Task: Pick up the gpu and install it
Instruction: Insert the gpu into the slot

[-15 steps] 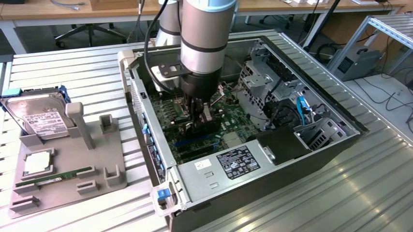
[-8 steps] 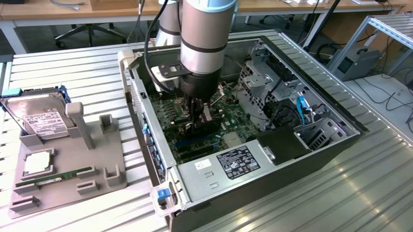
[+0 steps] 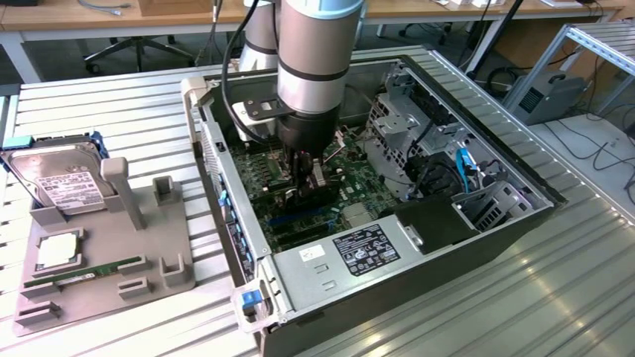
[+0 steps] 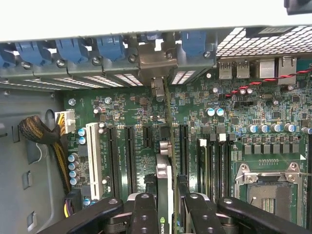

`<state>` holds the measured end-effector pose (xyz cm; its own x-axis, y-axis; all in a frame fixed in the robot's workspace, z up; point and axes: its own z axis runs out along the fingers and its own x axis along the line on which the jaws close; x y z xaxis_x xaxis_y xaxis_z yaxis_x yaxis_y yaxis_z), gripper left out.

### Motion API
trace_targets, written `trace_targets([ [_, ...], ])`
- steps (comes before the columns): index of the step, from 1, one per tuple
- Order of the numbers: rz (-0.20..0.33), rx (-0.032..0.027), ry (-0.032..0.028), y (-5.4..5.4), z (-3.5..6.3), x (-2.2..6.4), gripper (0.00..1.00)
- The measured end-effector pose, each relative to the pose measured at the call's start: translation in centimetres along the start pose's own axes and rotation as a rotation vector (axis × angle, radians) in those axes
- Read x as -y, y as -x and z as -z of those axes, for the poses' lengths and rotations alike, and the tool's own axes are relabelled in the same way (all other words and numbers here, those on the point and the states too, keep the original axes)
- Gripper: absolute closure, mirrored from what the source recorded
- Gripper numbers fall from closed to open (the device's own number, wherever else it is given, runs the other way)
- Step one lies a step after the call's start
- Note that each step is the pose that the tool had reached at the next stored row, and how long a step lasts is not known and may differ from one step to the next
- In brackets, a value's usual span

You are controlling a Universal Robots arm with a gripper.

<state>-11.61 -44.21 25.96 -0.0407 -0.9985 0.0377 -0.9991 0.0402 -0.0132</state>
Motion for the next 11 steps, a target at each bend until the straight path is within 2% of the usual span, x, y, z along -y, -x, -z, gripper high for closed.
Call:
trace_targets([
  [3,0.000,0.0016,-0.0011,0.03,-0.08,0.25,0.73],
  [5,0.000,0.0004,0.0003,0.02,-0.02,0.55,0.73],
  [11,0.000,0.0000,0.0003,0.03,-0.01,0.61,0.73],
])
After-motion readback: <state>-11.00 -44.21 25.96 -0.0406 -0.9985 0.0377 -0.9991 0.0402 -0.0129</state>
